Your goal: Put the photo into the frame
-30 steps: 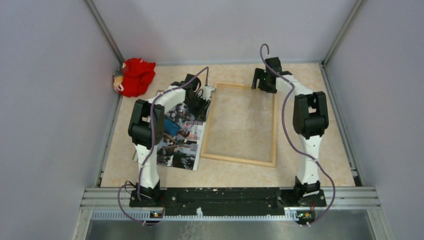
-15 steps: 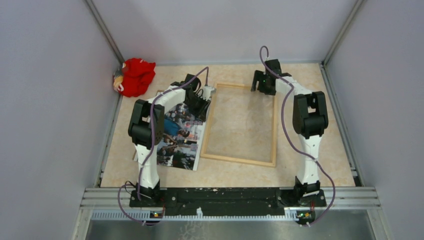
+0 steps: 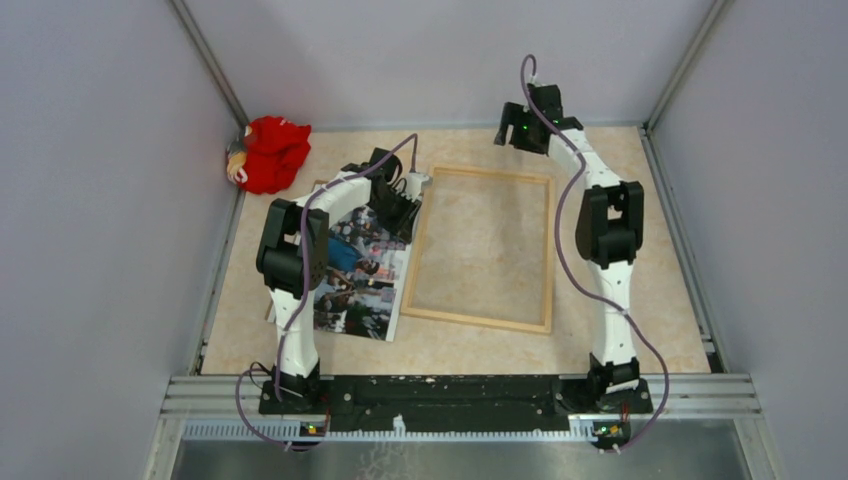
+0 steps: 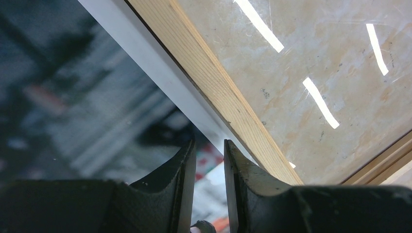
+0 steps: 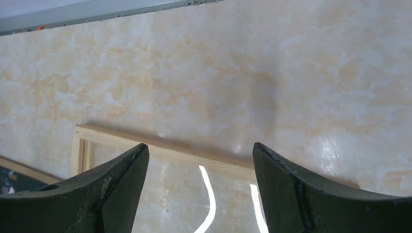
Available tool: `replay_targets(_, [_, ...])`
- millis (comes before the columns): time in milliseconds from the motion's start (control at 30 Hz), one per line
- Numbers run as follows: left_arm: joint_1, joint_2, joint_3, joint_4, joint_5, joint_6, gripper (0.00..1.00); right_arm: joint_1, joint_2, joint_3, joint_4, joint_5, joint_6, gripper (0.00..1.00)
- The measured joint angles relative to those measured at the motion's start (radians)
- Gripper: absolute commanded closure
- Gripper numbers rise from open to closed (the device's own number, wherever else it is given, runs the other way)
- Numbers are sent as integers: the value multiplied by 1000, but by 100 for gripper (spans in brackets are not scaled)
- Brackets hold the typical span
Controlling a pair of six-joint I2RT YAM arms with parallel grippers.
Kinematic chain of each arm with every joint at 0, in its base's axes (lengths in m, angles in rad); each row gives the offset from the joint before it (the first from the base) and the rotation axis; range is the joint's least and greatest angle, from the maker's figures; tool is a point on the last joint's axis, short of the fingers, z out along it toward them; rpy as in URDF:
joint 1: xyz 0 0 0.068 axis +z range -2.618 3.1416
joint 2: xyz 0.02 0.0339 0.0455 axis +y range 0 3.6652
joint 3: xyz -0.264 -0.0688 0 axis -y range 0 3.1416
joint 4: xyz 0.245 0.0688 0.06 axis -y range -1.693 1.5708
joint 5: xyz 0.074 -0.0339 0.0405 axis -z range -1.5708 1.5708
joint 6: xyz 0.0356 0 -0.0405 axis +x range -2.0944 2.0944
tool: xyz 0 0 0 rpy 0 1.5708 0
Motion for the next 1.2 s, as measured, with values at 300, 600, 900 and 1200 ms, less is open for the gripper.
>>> replay_targets(300, [0,0,0,-2,1,7,65,10,153,43,-38,-38,-16,23])
replay_targets(600, [0,0,0,-5,3,10,64,23,13,-214,77,-55,-26,30])
replay_targets(900, [0,-3,36,-61,-8,52,42,-13,-217,-577,146,24,14,26])
replay_targets(1200, [-105,-232,-75,-174,-24,268,33,-106,-254,-619,141,-7,16,19])
